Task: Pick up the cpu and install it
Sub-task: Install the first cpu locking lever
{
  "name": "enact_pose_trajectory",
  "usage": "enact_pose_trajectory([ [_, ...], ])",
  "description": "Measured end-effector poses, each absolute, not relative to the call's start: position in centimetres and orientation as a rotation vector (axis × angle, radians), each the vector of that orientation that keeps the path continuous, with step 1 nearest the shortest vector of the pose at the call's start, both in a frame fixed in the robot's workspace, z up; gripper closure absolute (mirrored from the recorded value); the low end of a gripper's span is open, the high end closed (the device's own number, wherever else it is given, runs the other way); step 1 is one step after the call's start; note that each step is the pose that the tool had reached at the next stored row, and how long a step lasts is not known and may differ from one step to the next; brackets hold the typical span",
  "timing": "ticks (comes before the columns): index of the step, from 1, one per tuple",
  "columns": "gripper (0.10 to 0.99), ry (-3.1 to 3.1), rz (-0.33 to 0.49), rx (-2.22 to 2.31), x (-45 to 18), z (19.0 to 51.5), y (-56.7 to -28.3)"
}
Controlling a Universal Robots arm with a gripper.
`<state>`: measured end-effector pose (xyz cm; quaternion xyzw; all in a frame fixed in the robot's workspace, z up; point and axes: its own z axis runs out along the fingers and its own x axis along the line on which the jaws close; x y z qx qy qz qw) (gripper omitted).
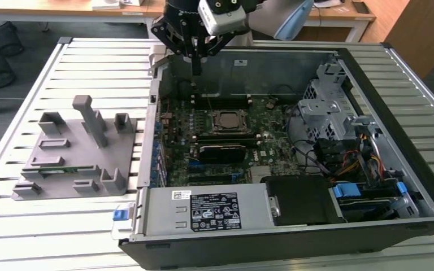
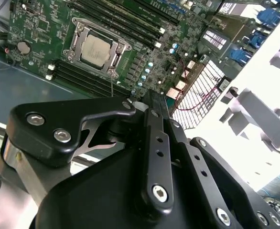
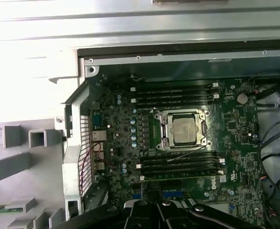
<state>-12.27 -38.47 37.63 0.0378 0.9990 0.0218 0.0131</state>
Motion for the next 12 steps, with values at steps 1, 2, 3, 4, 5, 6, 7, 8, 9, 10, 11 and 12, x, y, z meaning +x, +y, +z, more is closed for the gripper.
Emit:
enact_pose_trajectory([
  [1, 0.980, 3.112, 0.068, 0.118, -12.3, 37.5, -38.5],
  [2, 0.980, 3.113, 0.068, 0.118, -12.3, 37.3, -38.4],
  [3, 0.980, 3.113, 0.068, 0.118, -12.3, 37.1, -38.4],
  [4, 0.980, 3.113, 0.068, 0.118, -12.3, 36.9, -38.4],
  [5, 0.980, 3.112, 0.068, 0.118, -12.3, 36.8, -38.4],
  [6, 0.980, 3.112, 0.068, 0.118, -12.3, 36.6, -38.4],
  [7, 0.980, 3.113, 0.068, 0.118, -12.3, 36.5, -38.3],
  [8, 0.980, 3.113, 0.067, 0.118, -12.3, 36.3, -38.2],
  [9, 0.980, 3.113, 0.068, 0.118, -12.3, 36.2, -38.2],
  [10, 0.980, 3.113, 0.067, 0.118, -12.3, 36.1, -38.1],
  [11, 0.980, 3.113, 0.068, 0.118, -12.3, 36.0, -38.0],
  [12, 0.980, 3.112, 0.068, 0.118, -12.3, 35.9, -37.9],
])
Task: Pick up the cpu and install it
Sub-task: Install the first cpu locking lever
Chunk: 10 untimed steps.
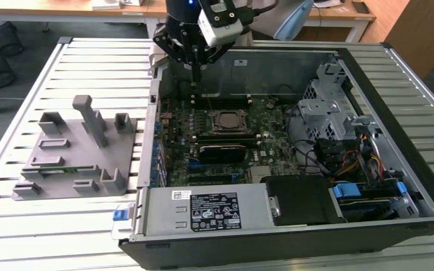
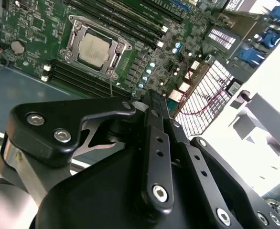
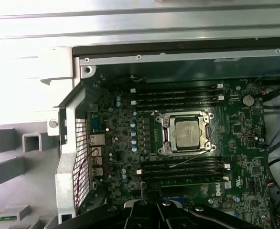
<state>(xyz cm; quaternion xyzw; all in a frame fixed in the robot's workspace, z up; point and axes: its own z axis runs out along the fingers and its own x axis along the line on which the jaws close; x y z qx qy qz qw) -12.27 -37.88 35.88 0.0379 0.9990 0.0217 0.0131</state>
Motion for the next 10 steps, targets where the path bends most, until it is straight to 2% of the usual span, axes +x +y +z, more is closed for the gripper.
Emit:
enact_pose_trajectory([
  [10, 0.980, 3.112, 0.068, 0.118, -12.3, 34.4, -37.4],
])
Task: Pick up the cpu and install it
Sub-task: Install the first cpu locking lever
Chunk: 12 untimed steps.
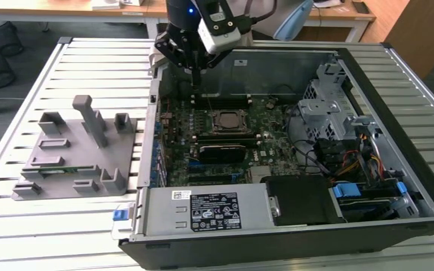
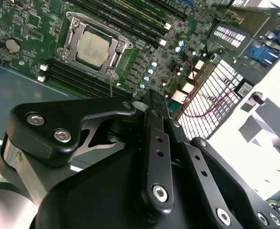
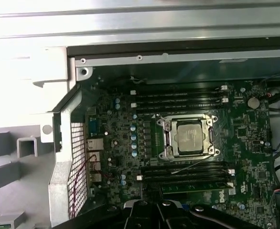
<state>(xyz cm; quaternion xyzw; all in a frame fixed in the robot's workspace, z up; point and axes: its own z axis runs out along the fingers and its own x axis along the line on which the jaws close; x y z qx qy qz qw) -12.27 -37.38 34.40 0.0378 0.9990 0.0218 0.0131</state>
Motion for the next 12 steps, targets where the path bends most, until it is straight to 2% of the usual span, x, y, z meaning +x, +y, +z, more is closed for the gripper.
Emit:
enact_pose_trajectory([
  [12, 0.980, 3.113, 0.068, 0.118, -12.3, 32.5, -35.4],
])
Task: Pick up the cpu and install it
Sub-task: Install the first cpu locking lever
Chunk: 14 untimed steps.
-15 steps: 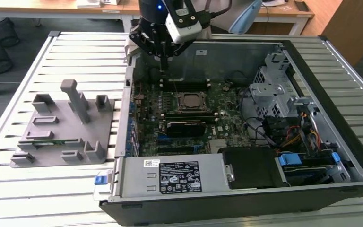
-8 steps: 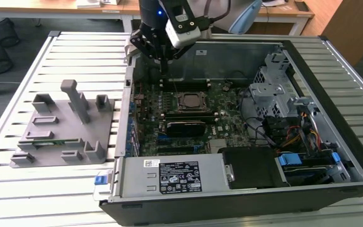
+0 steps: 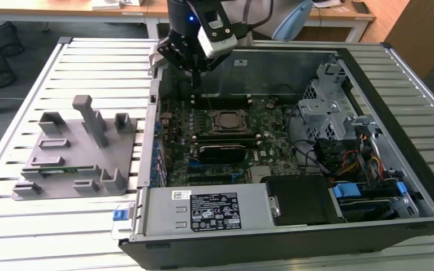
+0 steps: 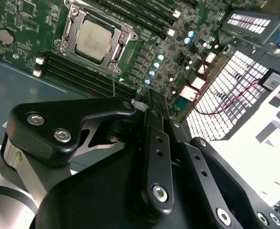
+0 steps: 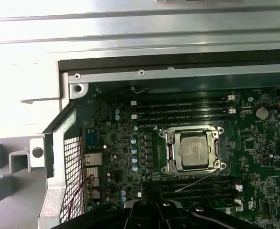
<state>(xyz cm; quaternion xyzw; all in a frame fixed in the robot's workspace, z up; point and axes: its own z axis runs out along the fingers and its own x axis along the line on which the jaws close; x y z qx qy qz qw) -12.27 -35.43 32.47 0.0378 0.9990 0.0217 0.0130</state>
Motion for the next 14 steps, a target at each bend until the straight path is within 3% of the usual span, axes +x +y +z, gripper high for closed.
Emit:
enact_pose_trajectory([
  [14, 0.980, 3.113, 0.068, 0.118, -12.3, 29.9, -34.4],
])
